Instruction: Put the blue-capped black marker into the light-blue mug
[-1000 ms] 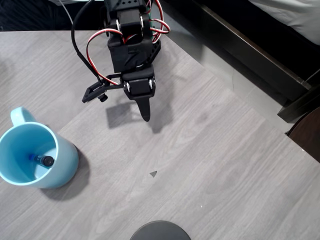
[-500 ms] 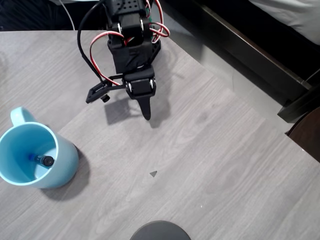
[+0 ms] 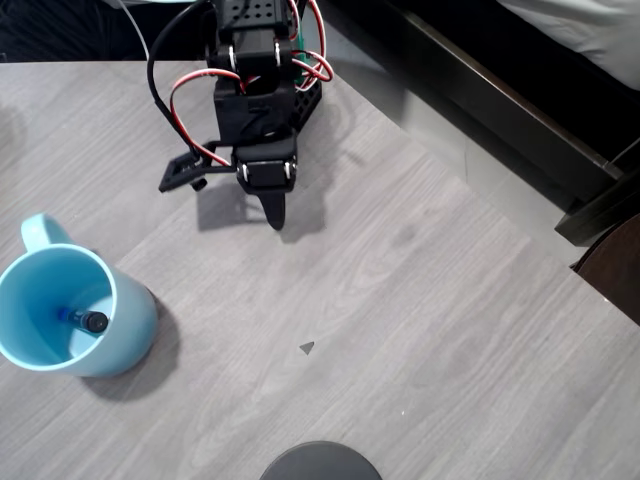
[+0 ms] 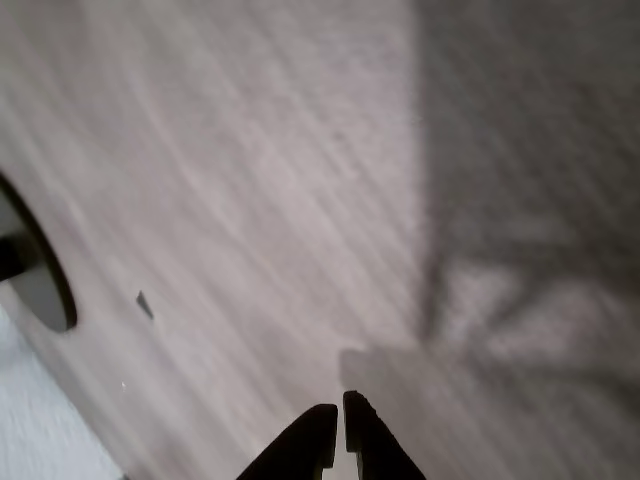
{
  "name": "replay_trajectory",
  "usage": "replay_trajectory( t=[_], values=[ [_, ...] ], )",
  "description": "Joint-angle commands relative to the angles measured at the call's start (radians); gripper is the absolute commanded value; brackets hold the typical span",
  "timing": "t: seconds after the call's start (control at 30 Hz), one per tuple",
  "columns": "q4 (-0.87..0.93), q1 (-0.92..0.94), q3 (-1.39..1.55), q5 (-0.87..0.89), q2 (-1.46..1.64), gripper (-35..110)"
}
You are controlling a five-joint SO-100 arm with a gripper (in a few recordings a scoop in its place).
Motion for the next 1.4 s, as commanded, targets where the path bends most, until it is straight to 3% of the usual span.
replay_trajectory(
  t=[0.0,0.33,1.37],
  values=[
    [0.026,0.060,0.003,0.006,0.025,0],
    [0.103,0.098,0.003,0.006,0.025,0],
    [0.103,0.098,0.003,0.008,0.025,0]
  ],
)
